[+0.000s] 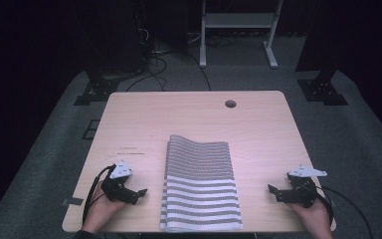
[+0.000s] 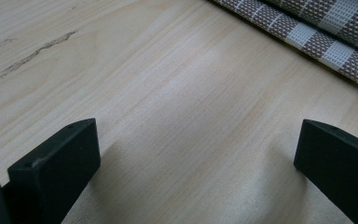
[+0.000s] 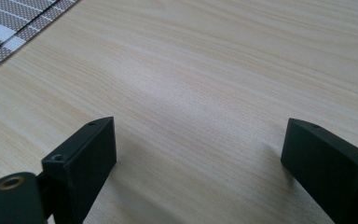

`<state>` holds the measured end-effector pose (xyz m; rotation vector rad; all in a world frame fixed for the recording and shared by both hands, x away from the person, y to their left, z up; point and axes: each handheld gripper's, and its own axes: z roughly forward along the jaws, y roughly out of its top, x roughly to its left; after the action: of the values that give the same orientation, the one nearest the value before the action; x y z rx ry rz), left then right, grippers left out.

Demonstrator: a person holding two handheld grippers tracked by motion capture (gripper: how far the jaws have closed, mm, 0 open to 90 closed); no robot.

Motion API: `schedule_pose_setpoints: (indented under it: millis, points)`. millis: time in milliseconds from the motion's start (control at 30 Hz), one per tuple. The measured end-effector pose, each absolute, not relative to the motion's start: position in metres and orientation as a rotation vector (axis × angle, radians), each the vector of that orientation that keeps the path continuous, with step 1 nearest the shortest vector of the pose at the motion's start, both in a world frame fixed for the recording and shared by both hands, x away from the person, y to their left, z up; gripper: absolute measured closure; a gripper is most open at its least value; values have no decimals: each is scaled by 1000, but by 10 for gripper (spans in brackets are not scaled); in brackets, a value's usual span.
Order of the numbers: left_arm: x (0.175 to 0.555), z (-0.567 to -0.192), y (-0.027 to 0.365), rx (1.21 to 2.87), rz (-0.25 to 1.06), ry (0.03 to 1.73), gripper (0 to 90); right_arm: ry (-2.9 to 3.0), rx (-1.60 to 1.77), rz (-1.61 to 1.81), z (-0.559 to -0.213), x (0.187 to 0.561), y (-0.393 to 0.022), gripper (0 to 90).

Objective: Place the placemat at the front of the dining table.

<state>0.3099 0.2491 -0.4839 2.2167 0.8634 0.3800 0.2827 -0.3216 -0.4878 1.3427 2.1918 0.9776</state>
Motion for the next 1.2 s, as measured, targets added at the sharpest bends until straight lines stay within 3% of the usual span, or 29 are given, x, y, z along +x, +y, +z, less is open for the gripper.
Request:
schedule_pose_setpoints:
  millis: [1200]
  points:
    - [305,-463,239,2137,333,848,0,2188,1336,955,-488,282,-320,91]
